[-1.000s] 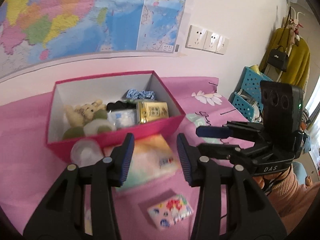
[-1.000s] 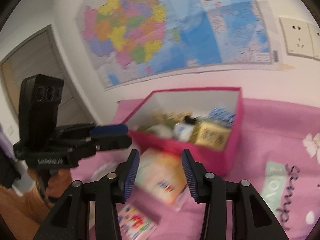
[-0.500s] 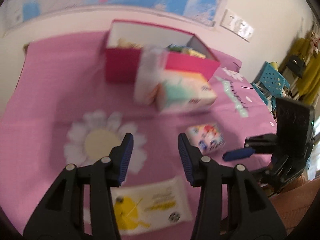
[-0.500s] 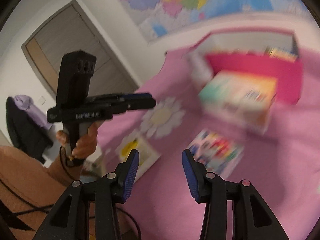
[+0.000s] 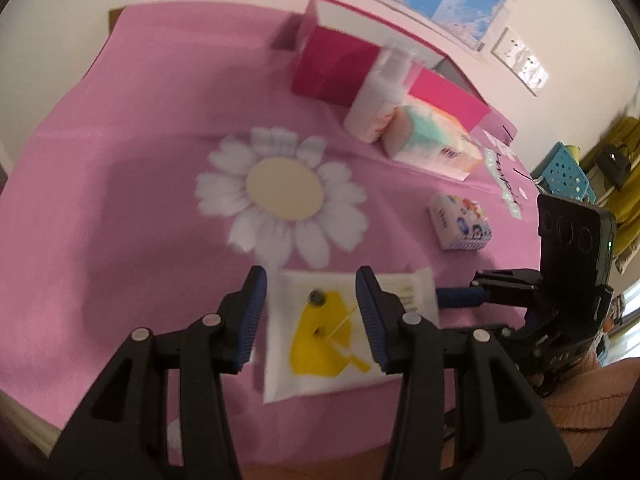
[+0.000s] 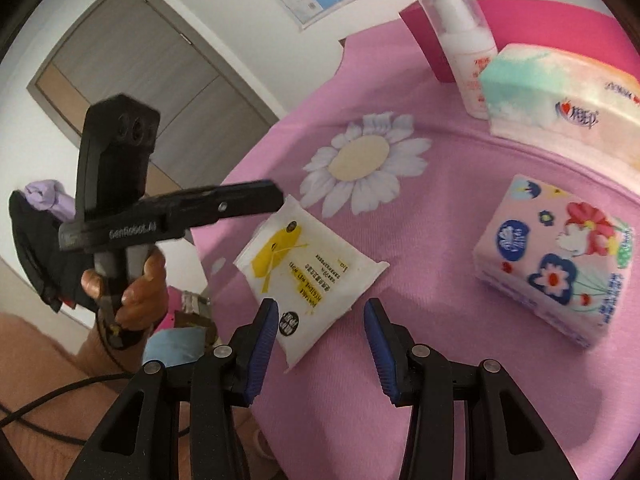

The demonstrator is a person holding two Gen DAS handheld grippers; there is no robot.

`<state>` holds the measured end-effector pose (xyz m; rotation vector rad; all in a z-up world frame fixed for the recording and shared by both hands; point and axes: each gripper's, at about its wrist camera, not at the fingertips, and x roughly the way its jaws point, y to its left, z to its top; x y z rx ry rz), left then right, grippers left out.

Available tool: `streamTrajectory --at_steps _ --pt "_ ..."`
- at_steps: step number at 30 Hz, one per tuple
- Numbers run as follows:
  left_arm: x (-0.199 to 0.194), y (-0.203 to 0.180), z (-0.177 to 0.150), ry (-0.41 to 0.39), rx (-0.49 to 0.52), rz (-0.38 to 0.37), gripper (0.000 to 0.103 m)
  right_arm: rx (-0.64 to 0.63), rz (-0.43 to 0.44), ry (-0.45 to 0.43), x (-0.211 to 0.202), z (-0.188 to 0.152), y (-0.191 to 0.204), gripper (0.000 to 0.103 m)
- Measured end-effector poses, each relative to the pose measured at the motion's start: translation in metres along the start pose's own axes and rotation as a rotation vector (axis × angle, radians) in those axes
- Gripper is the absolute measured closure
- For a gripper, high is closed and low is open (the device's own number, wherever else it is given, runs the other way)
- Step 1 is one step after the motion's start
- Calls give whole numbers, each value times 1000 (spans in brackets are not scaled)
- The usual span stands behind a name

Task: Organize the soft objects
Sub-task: 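Move the right gripper down to the yellow-printed wipes packet, then close the right gripper on the wipes packet edge and lift it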

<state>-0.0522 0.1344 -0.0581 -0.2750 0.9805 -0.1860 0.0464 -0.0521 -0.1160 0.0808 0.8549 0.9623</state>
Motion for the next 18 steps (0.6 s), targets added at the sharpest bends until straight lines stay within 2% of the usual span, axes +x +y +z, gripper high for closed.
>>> streamTrajectory --at_steps 3,5,8,11,13,18 --pt "-3 12 -7 13 -36 -32 54 12 6 -12 7 3 -2 58" --pt "-2 16 -11 34 -43 -62 48 14 0 -16 9 4 -1 58" --pt "3 17 -17 71 -42 -109 47 13 -4 -21 6 3 -1 60" --pt "6 14 -20 79 -30 -149 43 -8 -41 -24 6 2 0 70" --pt "7 11 -20 78 -24 -167 40 -6 -47 -23 8 3 0 81" --pt "10 5 -16 79 -27 -213 38 -4 -54 -51 -2 3 -3 88"
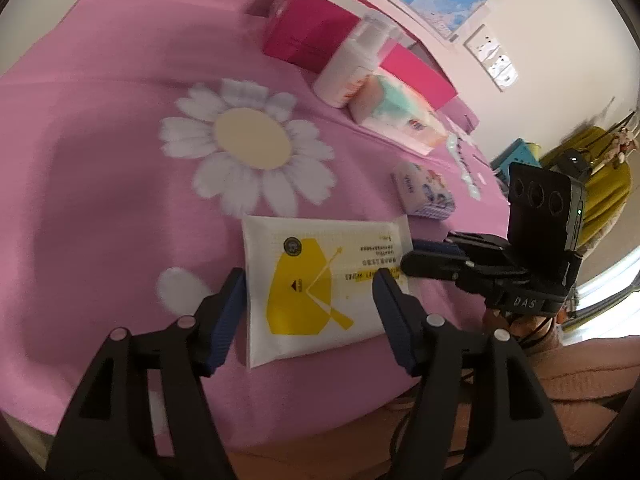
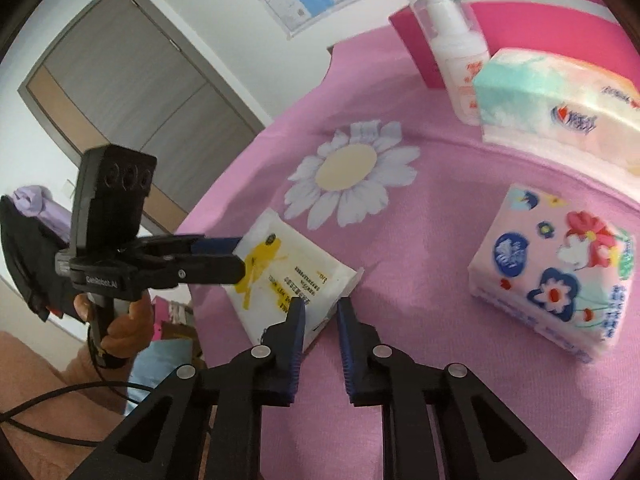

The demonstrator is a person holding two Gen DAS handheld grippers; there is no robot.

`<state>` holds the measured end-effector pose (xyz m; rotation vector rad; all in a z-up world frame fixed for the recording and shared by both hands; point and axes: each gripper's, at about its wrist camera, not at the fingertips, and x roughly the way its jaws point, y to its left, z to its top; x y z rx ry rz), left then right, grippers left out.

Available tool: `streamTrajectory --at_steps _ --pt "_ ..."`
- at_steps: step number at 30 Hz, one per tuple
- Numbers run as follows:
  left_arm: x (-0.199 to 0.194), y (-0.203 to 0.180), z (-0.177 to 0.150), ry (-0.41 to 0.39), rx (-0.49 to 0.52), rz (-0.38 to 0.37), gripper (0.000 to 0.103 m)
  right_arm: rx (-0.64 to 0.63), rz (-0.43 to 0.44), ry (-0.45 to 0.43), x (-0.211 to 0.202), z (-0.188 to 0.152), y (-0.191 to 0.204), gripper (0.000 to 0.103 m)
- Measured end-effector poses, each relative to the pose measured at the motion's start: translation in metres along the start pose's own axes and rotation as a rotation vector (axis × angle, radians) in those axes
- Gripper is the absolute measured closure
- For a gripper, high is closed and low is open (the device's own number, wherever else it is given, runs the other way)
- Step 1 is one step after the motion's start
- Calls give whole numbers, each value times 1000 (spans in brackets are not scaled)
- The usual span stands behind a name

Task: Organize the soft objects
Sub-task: 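Close the right gripper on the wipes packet edge and lift it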

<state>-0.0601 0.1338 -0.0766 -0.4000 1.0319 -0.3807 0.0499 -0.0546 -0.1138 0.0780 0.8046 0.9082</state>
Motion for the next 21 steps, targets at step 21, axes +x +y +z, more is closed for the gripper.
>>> streamTrajectory --at_steps 21 --pt "47 -93 60 -18 161 -85 44 152 -156 -252 -116 13 -51 89"
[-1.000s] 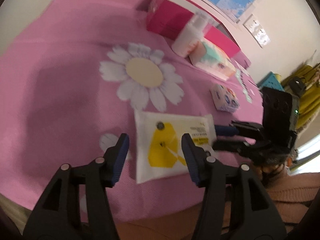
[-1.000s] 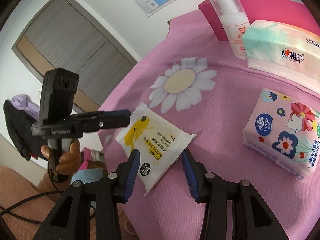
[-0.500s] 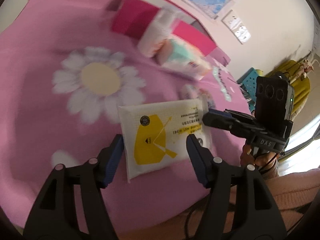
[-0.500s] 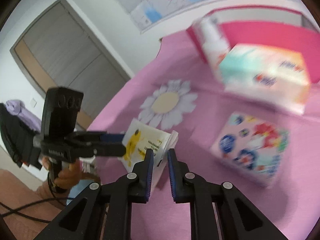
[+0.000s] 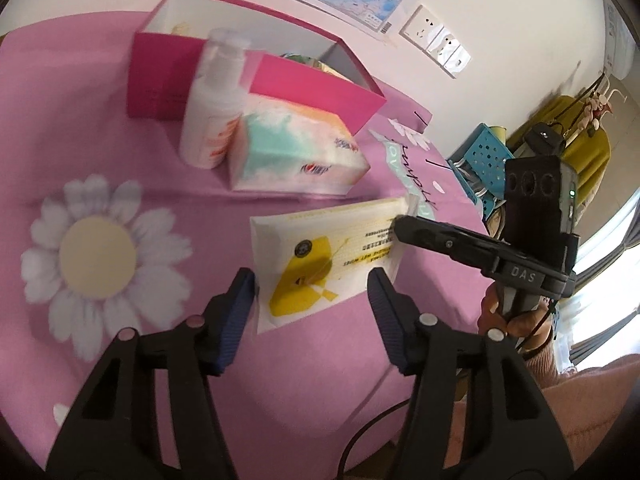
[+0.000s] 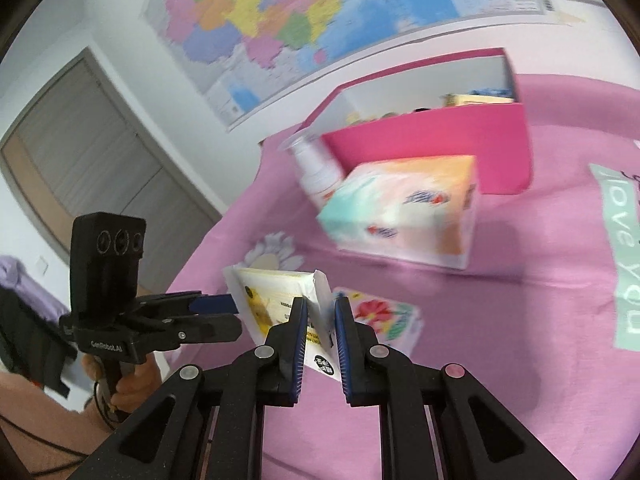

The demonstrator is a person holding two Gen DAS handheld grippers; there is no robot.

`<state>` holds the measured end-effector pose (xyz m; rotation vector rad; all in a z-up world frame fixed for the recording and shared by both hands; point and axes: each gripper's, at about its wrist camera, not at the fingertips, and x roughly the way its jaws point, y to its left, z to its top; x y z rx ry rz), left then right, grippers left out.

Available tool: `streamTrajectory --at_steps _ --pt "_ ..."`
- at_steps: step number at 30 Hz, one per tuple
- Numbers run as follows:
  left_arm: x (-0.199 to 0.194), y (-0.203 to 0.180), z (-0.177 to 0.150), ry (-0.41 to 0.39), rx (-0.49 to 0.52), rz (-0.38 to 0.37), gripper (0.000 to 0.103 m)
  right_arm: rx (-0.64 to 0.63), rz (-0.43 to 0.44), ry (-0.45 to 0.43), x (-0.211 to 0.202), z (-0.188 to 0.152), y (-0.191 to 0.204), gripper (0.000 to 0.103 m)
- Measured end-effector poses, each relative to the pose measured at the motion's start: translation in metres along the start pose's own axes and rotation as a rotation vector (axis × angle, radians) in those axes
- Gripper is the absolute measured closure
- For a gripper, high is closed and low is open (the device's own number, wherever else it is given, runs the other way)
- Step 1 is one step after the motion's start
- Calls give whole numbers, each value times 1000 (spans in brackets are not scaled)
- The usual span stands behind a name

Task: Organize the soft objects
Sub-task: 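Close the right gripper on the wipes packet edge and lift it, then carry the wipes packet over the pink box and release it inside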

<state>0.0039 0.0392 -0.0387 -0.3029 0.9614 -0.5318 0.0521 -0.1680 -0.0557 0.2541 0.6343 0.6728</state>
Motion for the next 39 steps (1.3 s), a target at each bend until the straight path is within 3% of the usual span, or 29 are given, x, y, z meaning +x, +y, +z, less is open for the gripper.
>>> streamTrajectory --at_steps 10,16,20,23,32,39 --pt "35 5 8 107 -15 3 47 153 -16 35 8 -3 -53 89" --pt "26 3 1 98 -4 0 50 184 -10 38 2 -11 -59 75" --pt "27 -3 3 107 10 -7 62 154 -8 56 -2 -20 -52 77" --pt "26 -8 2 107 24 6 62 118 -25 68 -2 -25 -45 83" --pt "4 -24 18 48 67 -9 62 35 -49 23 -22 -8 -26 85" --pt "-18 -34 53 -35 120 12 62 -14 -39 -48 -33 24 -18 85"
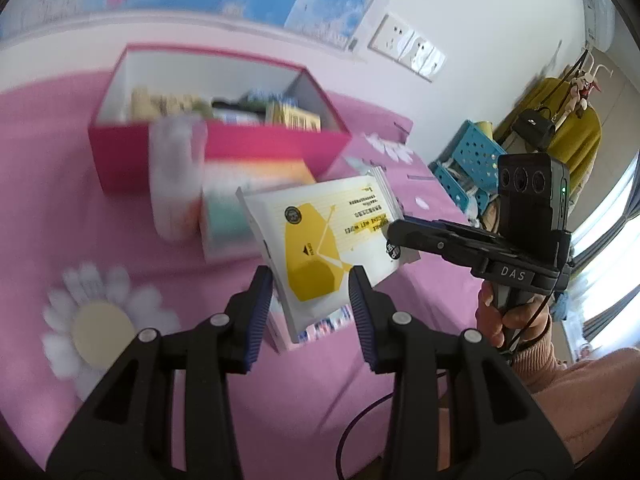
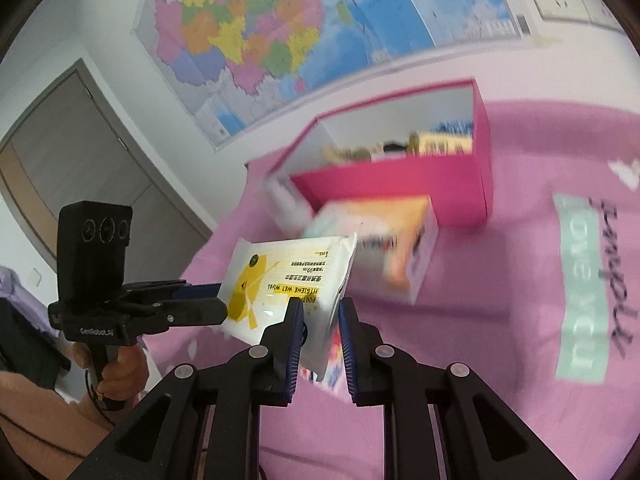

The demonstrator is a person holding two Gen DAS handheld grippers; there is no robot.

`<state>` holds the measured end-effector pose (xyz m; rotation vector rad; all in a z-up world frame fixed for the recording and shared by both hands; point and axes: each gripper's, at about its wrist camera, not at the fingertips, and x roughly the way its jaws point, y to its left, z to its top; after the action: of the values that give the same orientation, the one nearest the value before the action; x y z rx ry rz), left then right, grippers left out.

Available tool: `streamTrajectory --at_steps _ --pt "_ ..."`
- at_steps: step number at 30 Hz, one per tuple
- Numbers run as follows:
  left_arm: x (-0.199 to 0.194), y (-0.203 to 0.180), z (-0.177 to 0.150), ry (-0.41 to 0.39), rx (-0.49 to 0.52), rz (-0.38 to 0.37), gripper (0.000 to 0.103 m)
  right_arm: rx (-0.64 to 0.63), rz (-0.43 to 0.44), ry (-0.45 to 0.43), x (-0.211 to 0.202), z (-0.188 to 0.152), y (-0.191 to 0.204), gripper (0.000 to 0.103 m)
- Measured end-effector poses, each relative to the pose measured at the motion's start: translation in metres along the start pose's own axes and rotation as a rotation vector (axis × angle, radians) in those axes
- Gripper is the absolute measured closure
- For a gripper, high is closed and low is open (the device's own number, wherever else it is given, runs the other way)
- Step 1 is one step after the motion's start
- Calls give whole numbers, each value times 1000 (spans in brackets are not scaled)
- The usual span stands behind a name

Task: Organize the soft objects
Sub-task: 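Carry the wipes packet over the pink box and release it inside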

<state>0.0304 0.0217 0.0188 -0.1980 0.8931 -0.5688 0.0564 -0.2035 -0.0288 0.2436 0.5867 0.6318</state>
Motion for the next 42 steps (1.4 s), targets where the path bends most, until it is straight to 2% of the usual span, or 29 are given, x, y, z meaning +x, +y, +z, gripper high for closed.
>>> streamTrajectory --at_steps 10,22,35,42 --pt "-10 5 74 -89 56 82 62 -58 -1 -98 8 68 7 85" --pt "20 50 131 -61 -21 169 62 -67 -43 -96 61 129 -5 85" --pt "64 95 158 20 -114 250 62 42 -85 -42 129 159 -37 83" --pt "62 103 156 -10 -136 317 62 48 -156 -66 142 164 -39 77"
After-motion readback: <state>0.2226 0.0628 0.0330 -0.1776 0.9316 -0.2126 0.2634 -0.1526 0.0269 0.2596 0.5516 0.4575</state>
